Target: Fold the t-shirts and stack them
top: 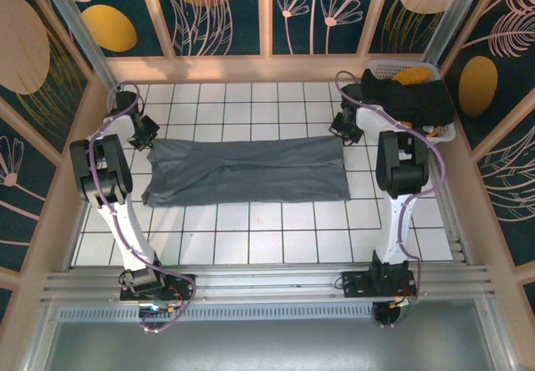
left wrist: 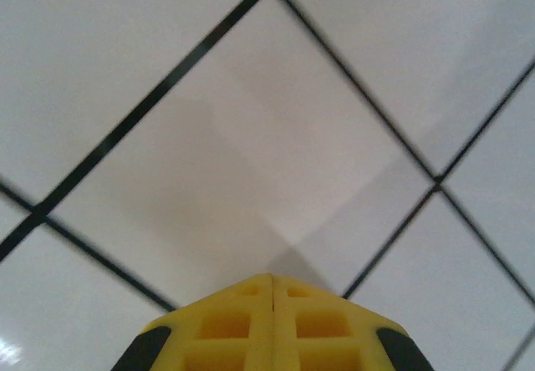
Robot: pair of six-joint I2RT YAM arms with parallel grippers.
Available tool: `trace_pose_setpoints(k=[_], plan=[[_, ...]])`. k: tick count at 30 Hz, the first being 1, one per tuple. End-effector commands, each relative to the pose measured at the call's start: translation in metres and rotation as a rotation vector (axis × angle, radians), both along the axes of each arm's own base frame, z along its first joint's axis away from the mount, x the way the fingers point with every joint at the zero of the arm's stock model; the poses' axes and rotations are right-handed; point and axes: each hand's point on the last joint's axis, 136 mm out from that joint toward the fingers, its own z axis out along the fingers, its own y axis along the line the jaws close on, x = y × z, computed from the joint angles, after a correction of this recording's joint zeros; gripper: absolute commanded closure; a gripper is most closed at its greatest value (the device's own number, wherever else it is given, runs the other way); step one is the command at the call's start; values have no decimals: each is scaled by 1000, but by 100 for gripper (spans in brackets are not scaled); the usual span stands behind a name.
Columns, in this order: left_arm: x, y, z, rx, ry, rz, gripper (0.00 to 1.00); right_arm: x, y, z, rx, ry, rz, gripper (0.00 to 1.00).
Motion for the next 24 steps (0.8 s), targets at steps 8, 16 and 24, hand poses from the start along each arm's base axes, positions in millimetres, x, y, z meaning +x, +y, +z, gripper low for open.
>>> trace_pose_setpoints(k=[8, 16, 24], plan=[[36, 1, -1, -53, -61, 1, 81, 19, -17, -10, -40, 58, 26, 94], [2, 8, 76, 128, -176, 7, 49, 15, -4, 60, -26, -79, 81, 52], [-7, -128, 44, -97, -212, -488, 57, -35, 126, 107, 351, -252, 456, 49]])
